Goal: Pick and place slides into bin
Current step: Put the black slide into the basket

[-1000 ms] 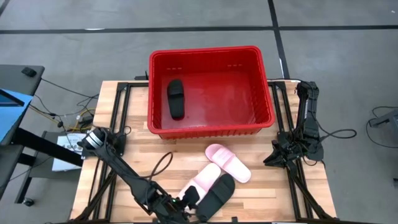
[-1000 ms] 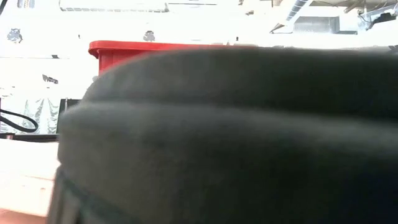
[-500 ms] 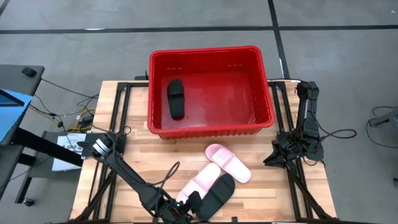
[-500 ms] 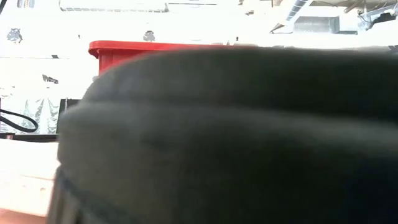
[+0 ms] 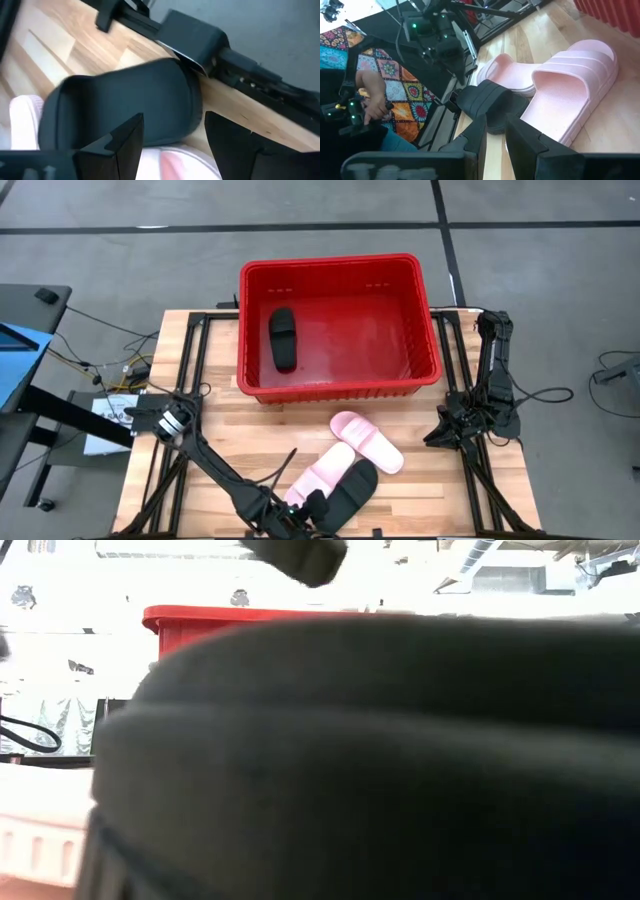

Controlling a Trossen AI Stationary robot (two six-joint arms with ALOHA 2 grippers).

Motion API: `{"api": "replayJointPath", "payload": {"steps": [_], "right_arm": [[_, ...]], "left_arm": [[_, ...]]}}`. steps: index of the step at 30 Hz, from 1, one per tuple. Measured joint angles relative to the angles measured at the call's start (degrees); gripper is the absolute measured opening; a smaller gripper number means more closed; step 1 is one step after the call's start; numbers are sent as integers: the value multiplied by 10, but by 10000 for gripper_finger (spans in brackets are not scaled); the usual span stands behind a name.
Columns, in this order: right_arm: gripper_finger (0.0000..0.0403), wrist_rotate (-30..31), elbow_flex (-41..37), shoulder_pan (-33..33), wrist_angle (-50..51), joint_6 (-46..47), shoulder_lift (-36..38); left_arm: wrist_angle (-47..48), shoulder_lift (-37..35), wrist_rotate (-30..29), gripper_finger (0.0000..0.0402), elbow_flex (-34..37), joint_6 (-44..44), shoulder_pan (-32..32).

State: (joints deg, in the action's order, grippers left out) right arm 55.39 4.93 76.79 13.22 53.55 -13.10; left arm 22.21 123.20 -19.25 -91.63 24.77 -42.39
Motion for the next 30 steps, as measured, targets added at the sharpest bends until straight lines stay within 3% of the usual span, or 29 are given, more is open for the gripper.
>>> {"api": "replayJointPath", "payload": {"steps": [13,27,30], "right_arm": [[60,0,0,0,0,0,0],[60,0,0,0,0,0,0],[60,0,0,0,0,0,0]], "left_arm": [[-22,34,3,201,0,0,7],[-40,41,53,201,0,-25,26],[-37,54,54,183,-1,-25,26]]}}
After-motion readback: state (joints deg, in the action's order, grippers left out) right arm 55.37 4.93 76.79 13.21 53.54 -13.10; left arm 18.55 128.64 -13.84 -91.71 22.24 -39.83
